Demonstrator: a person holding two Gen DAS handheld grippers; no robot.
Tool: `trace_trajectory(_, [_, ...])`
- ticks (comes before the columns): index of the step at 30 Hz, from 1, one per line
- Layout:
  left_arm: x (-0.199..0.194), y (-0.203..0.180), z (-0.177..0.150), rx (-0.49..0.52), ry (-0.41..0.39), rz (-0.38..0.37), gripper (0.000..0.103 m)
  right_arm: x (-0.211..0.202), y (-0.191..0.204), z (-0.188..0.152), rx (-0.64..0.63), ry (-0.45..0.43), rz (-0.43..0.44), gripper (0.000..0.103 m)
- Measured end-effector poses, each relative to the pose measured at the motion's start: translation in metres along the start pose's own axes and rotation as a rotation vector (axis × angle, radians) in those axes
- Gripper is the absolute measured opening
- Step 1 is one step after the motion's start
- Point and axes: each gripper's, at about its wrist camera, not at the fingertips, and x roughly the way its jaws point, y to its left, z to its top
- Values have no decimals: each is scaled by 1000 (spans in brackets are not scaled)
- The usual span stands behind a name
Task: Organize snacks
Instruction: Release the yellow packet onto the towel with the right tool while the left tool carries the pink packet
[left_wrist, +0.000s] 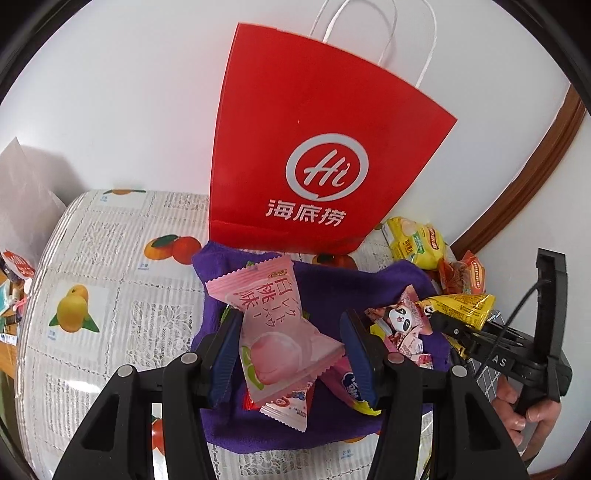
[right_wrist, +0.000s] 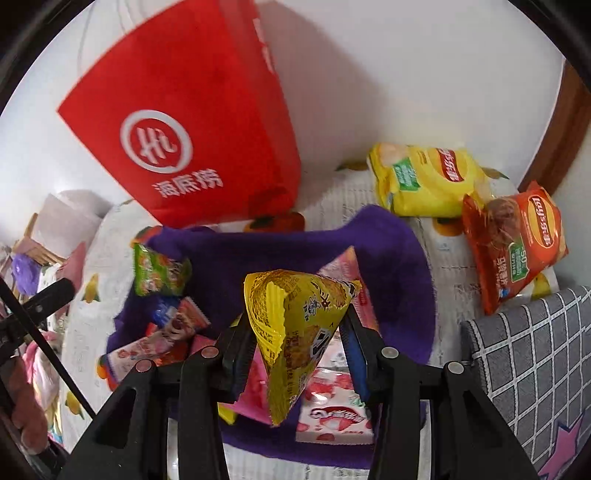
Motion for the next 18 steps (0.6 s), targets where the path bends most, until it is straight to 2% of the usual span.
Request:
trace_trajectory(6, [6,-9,-4,21,12,2,52,19,4,-4,-28,81,18,44])
trace_trajectory(18, [17,-24,-9,49,45,4,52,35,18,-11,-85,134,-6,44])
